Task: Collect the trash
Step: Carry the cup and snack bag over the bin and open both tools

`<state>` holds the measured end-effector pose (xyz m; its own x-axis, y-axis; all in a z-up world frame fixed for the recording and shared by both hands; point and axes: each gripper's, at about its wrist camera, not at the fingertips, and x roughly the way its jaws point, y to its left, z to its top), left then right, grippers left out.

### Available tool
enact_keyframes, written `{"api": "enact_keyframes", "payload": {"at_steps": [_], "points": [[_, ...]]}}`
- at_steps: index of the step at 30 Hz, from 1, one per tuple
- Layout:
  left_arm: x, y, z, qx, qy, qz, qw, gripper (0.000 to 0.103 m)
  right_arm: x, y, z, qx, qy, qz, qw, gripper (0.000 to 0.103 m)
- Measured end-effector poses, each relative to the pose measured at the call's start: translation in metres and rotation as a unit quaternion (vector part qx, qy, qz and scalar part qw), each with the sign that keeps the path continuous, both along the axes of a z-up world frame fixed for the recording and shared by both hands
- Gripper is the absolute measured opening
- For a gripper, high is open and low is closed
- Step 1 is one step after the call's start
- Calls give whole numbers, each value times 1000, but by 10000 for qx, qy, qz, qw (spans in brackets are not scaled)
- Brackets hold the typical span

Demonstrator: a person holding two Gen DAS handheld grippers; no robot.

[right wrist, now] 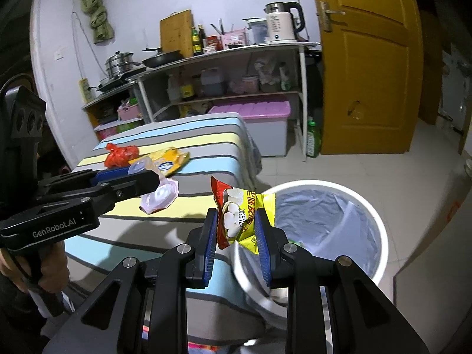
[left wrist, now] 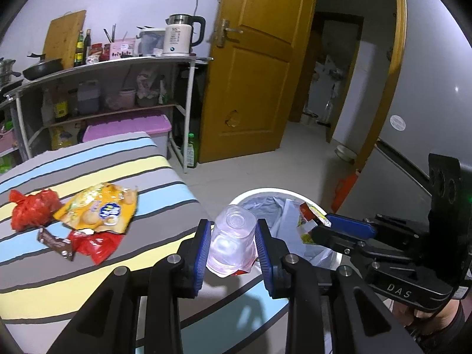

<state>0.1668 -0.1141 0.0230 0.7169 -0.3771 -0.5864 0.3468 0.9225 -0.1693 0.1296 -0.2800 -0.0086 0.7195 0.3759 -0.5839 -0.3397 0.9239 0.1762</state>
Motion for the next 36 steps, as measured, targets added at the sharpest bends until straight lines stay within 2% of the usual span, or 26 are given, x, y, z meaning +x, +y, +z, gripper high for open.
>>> {"api": "enact_keyframes", "payload": {"at_steps": [10,27,29,33,36], "points": [[17,-34,-16,42,149,-298,9994,31,9,-32,-17,35,212,-337,9992,26],[51,-75,-58,253,725,-607,9952,31,28,-61,-50,57,674,-674,9954,26],[54,-79,-63,296,795,-603,9946,31,30,-63,-54,50,726,-719,9948,27],[56,-78,-68,238,888,-606,9939,40,31,-65,-58,11,766,-784,9940,32],[56,-75,-69,210,904,-592,9939,41,31,-66,-58,11,736,-811,9940,37]]}}
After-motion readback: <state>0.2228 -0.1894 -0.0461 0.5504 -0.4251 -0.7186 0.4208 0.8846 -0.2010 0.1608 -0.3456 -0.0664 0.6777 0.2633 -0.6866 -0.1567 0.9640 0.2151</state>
